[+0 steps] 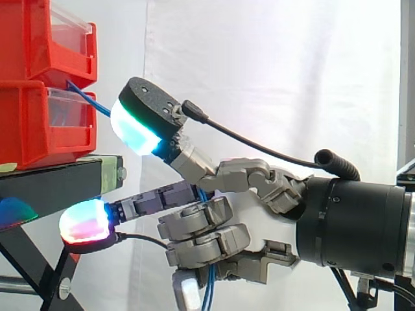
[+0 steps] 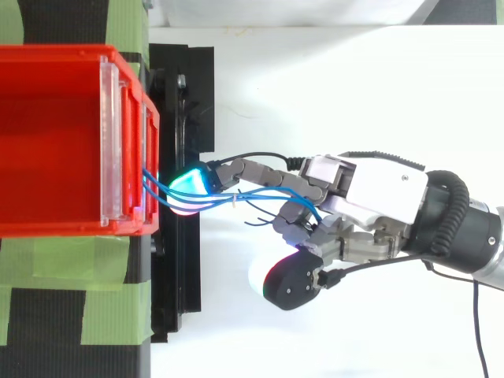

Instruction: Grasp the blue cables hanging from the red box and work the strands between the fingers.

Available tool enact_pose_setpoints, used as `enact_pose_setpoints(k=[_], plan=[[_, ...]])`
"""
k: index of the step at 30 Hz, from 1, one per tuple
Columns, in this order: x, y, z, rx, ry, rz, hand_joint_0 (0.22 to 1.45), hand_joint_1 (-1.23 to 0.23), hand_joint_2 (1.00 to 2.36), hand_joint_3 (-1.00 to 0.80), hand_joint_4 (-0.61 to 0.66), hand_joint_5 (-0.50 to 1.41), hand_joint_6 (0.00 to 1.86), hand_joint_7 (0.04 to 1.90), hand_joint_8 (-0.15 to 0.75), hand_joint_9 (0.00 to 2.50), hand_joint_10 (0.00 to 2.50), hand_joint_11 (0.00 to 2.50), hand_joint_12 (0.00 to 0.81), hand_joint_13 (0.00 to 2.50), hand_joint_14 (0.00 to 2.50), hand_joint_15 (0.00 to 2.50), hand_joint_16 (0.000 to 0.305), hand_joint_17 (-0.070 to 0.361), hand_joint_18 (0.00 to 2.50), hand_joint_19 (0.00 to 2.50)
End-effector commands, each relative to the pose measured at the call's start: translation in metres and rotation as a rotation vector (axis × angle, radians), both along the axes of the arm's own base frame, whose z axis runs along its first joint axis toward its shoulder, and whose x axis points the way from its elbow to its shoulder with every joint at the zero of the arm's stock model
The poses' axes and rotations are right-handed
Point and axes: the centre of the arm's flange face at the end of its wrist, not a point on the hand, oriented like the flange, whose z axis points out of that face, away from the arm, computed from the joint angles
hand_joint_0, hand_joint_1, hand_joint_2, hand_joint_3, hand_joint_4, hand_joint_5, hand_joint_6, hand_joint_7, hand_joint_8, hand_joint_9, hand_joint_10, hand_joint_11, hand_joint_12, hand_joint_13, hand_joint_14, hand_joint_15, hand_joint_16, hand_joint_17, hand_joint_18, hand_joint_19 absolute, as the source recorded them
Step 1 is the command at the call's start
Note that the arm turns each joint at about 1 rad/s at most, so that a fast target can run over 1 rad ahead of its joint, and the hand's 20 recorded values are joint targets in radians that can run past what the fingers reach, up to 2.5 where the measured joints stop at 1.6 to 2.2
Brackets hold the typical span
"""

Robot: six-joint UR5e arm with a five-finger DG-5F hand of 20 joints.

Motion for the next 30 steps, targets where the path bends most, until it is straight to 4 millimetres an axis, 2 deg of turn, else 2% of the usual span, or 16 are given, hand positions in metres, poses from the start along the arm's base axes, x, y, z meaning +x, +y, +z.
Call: enact_pose_setpoints(k=[1,3,4,5,7,9,13,30], plan=[[0.0001,0.0005,0.0004,-0.003,0.002,0.003,0.67,-0.46,1.00,-1.00,0.36,-0.01,0.01,0.79,0.425,1.31,2.50,2.50,0.633,1.54,2.50,1.67,0.085,0.192,1.66,0.67],[-0.0001,0.0005,0.0003,-0.005,0.004,0.003,0.67,-0.46,1.00,-1.00,0.37,0.00,0.01,0.79,0.447,1.37,2.50,2.50,0.663,1.62,2.50,1.69,0.088,0.199,1.81,0.67],[-0.0009,0.0002,-0.0006,-0.007,0.008,0.003,0.67,-0.45,1.00,-1.00,0.38,0.01,0.01,0.79,0.458,1.46,2.50,2.50,0.684,1.71,2.50,1.72,0.275,0.206,1.98,0.67],[-0.0003,0.0004,0.0000,-0.006,0.007,0.003,0.67,-0.45,1.00,-1.00,0.38,0.01,0.01,0.79,0.465,1.49,2.50,2.50,0.688,1.74,2.50,1.73,0.275,0.206,2.04,0.69],[-0.0003,0.0005,0.0000,-0.006,0.007,0.004,0.67,-0.45,1.00,-1.00,0.41,0.04,0.01,0.78,0.485,1.62,2.50,2.50,0.710,1.91,2.50,1.74,0.285,0.214,2.40,0.71],[-0.0003,0.0005,0.0000,-0.006,0.007,0.004,0.67,-0.45,1.00,-1.00,0.43,0.07,0.01,0.77,0.492,1.74,2.50,2.50,0.718,2.02,2.50,1.75,0.289,0.217,2.50,0.70],[-0.0006,0.0003,-0.0003,-0.009,0.010,0.003,0.66,-0.46,1.00,-1.00,0.44,0.09,0.01,0.76,0.509,1.87,2.50,2.50,0.716,2.09,2.50,1.75,0.291,0.218,2.50,0.75],[-0.0053,-0.0013,-0.0048,-0.026,0.059,0.003,0.66,-0.45,1.00,-1.00,0.43,0.05,0.01,0.76,0.519,1.88,2.50,2.50,0.718,2.11,2.50,1.76,0.295,0.221,2.50,0.78]])
